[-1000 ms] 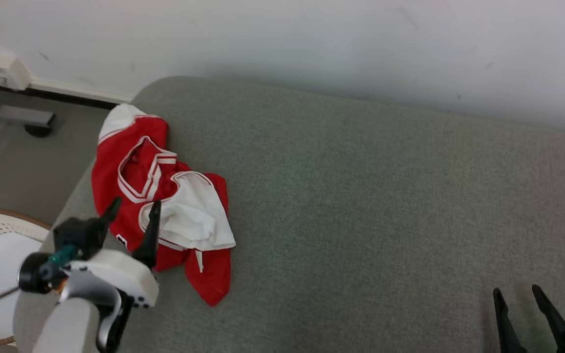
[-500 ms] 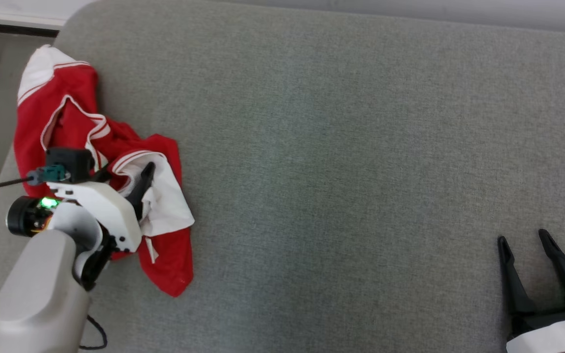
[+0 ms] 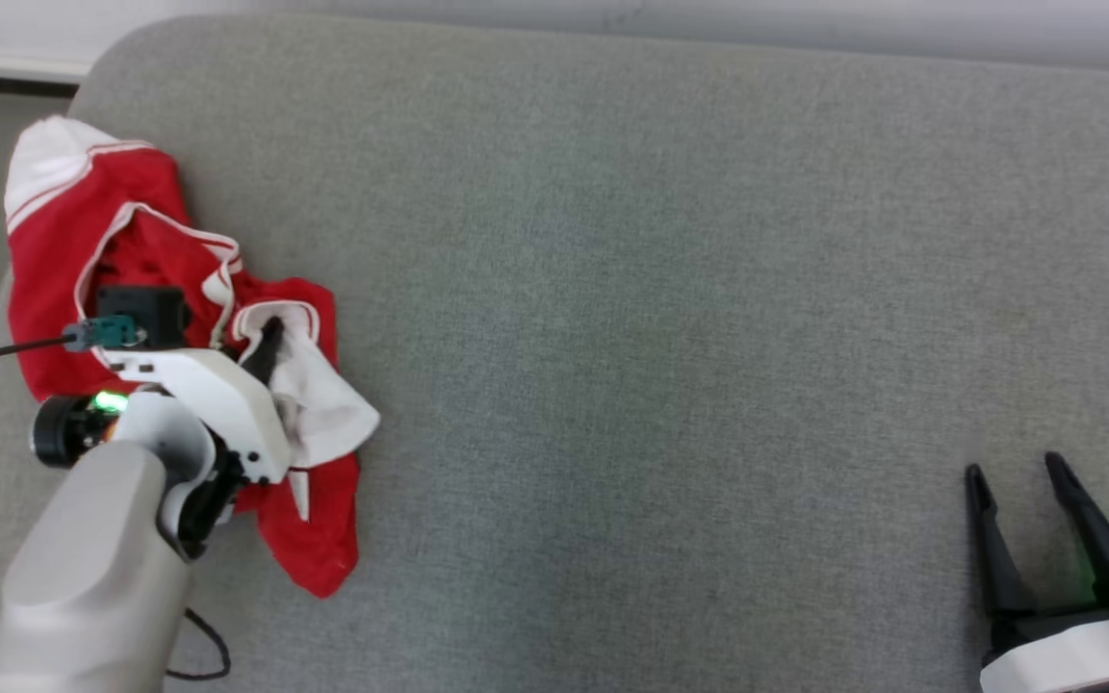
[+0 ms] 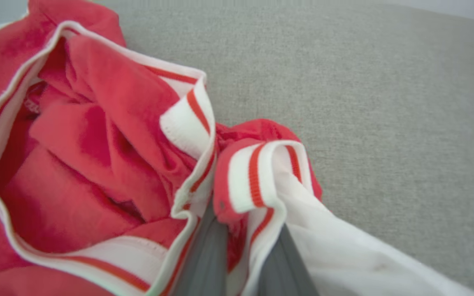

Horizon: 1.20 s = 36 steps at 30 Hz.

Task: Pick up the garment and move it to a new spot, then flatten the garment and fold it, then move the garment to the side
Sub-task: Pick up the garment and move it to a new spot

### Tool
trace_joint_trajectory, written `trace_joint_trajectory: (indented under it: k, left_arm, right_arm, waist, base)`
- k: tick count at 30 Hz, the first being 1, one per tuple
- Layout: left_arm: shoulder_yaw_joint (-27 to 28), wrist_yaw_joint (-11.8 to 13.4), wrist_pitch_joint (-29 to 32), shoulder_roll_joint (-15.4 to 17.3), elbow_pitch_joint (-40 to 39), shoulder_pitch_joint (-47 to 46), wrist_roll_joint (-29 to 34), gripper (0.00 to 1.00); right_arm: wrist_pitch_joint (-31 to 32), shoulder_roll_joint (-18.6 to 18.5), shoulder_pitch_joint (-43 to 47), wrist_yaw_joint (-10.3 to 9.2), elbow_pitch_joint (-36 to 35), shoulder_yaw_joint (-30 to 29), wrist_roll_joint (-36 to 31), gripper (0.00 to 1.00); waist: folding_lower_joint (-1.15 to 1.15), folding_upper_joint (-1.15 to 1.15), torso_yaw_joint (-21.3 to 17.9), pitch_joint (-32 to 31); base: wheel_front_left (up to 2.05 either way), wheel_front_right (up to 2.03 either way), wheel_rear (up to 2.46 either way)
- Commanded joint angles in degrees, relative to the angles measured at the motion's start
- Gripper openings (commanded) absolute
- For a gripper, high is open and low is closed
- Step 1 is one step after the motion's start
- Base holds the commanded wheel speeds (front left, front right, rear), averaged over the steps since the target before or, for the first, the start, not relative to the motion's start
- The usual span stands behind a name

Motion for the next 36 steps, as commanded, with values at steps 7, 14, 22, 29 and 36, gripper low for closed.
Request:
trace_joint_trajectory:
  k: [7,14,22,29,36]
  left_arm:
    - [-3.9,0.0,-3.4,0.5,-7.5,0.5,-0.8,0.00]
    - [-6.2,0.9,-1.1,-0.6,-20.2,3.5,-0.9,0.00]
    - [-9.8,3.6,3.5,-3.7,-35.5,7.4,-1.3,0.00]
    - [-14.9,4.9,4.2,-8.2,-37.5,9.6,0.3,0.00]
    - [-19.9,5.0,0.2,-12.8,-28.1,10.4,2.6,0.00]
  right_arm:
    - [0.1,1.7,2.5,-0.24,2.1,0.5,0.8,1.00]
    - [0.1,3.5,5.0,-0.24,3.0,1.0,1.4,1.00]
    - [0.1,4.7,6.2,-0.22,3.4,1.5,1.7,1.00]
    - [0.1,5.6,6.5,-0.22,3.8,1.2,1.8,1.00]
    - [0.1,6.0,5.8,-0.21,4.0,1.6,2.0,1.00]
  waist:
    - [-0.01,0.00,-1.6,-6.7]
    - [-0.01,0.00,-4.9,-12.3]
    - [-0.01,0.00,-10.6,-15.1]
    - [-0.01,0.00,-15.6,-15.4]
    - [-0.01,0.00,-18.8,-14.2]
  base:
    - [0.00,0.00,0.00]
    - [0.00,0.00,0.00]
    - [0.00,0.00,0.00]
    - [0.00,0.00,0.00]
    - [0.00,0.00,0.00]
